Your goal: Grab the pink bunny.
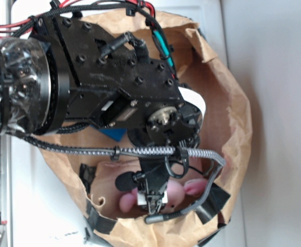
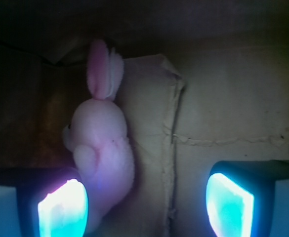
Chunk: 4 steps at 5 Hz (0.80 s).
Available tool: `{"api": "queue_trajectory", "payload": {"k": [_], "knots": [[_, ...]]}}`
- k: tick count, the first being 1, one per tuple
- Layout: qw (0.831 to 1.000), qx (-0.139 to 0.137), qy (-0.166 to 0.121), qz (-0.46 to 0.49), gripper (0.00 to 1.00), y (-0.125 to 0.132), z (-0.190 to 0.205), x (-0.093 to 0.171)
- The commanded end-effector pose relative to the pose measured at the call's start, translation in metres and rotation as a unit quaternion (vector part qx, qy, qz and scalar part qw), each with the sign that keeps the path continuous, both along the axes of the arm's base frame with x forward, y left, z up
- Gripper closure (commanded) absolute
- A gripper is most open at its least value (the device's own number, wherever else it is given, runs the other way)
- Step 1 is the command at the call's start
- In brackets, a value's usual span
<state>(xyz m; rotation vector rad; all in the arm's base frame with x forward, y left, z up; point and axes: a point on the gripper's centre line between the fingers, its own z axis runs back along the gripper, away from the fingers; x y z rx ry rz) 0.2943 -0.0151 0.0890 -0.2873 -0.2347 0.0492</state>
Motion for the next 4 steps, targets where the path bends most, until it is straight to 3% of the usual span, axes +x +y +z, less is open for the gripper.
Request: {"api": "queue_trajectory", "payload": {"k": [1, 4], "knots": [[1.000, 0.006, -0.022, -0.020, 0.00, -0.004, 0.013, 0.003], [0.998, 0.016, -0.011, -0.062, 0.00, -0.052, -0.009, 0.021]]}}
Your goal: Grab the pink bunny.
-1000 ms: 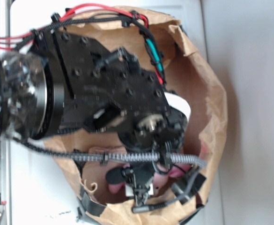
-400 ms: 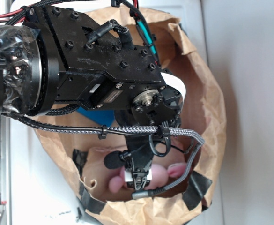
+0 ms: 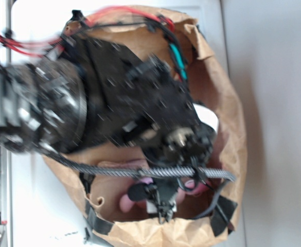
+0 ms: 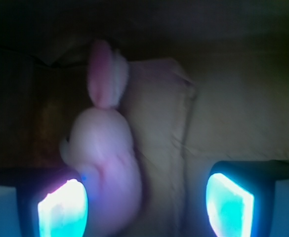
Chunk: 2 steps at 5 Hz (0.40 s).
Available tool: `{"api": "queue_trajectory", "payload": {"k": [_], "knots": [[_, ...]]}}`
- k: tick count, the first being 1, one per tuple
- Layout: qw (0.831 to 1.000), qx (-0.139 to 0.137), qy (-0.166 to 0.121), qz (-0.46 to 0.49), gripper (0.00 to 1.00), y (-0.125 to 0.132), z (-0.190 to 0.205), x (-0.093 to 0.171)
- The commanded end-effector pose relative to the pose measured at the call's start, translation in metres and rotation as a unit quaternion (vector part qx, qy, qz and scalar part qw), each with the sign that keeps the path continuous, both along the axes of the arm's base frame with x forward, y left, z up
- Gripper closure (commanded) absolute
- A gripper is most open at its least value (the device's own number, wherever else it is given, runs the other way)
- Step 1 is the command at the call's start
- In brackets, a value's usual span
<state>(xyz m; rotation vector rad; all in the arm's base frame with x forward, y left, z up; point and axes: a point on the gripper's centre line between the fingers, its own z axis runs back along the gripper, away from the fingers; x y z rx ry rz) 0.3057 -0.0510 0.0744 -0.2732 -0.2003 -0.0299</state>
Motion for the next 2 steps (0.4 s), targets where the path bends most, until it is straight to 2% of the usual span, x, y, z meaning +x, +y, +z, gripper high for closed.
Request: {"api": "queue_trajectory", "payload": {"k": [1, 2], "knots": [[0.999, -0.009, -0.025, -0.040, 0.00, -0.029, 0.005, 0.009], [0.998, -0.017, -0.027, -0.061, 0.00, -0.044, 0.005, 0.006]]}}
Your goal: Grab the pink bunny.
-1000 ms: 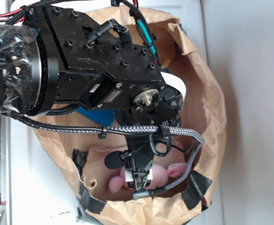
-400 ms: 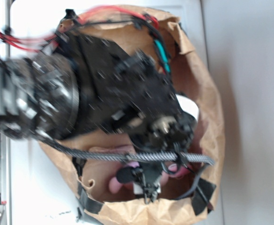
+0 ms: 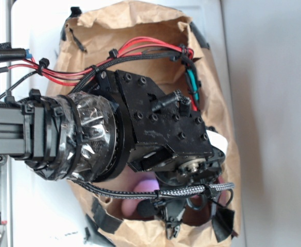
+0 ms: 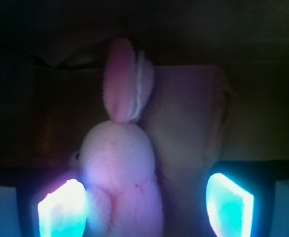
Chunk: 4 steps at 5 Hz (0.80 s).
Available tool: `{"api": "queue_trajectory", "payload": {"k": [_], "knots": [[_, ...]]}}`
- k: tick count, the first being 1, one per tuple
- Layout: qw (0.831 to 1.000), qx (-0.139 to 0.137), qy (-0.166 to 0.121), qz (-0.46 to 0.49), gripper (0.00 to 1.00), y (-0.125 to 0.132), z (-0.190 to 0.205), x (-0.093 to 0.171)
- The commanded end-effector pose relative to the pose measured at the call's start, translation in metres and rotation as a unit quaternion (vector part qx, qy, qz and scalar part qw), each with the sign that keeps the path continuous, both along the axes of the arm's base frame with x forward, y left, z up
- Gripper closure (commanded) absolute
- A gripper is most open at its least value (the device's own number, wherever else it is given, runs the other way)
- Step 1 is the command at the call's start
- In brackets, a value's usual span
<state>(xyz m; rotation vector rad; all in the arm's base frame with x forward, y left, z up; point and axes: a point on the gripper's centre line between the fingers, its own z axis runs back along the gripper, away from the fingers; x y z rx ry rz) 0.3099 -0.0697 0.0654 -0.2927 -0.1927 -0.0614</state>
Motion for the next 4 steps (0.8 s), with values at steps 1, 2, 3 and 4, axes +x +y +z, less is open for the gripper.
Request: {"api": "queue_trajectory", "payload": {"k": [1, 2, 3, 4], "knots": [[0.998, -0.001, -0.017, -0.059, 0.00, -0.038, 0.011, -0.003], [0.998, 0.016, -0.003, -0.063, 0.00, -0.043, 0.001, -0.005], [0.997, 0.060, 0.012, -0.039, 0.00, -0.038, -0.010, -0.005], [0.997, 0.071, 0.027, -0.022, 0.00, -0.028, -0.016, -0.003]]}}
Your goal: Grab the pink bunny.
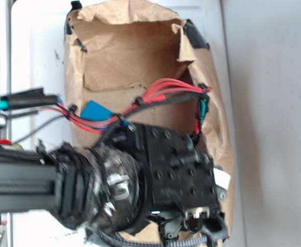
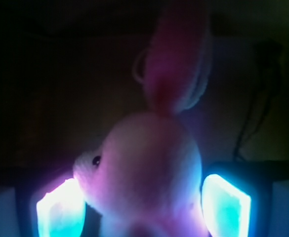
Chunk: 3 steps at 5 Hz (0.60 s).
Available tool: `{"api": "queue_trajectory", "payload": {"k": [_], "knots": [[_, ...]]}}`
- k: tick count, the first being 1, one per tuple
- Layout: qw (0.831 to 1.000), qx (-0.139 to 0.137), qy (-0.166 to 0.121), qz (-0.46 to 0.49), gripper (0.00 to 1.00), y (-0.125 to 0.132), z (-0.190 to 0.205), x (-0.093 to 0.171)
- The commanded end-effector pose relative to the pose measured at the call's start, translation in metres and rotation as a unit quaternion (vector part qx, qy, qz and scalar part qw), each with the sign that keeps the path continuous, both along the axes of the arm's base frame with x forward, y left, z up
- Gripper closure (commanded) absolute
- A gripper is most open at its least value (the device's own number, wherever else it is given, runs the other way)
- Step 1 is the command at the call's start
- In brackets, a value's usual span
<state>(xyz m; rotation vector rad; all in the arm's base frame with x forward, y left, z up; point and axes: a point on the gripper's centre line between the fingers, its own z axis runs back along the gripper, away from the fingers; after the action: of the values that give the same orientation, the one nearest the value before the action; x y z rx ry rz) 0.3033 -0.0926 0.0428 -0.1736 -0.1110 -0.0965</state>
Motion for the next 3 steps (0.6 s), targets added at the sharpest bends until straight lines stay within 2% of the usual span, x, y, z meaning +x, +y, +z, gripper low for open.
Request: {"api": "queue_trajectory", "payload": {"k": [1, 2, 3], "knots": [[1.000, 0.018, 0.004, -0.003, 0.00, -0.001, -0.003, 0.004], [1.000, 0.028, 0.012, 0.004, 0.63, 0.004, -0.014, 0.001], [1.000, 0.019, 0.005, 0.007, 1.00, 0.008, -0.010, -0.002]]}}
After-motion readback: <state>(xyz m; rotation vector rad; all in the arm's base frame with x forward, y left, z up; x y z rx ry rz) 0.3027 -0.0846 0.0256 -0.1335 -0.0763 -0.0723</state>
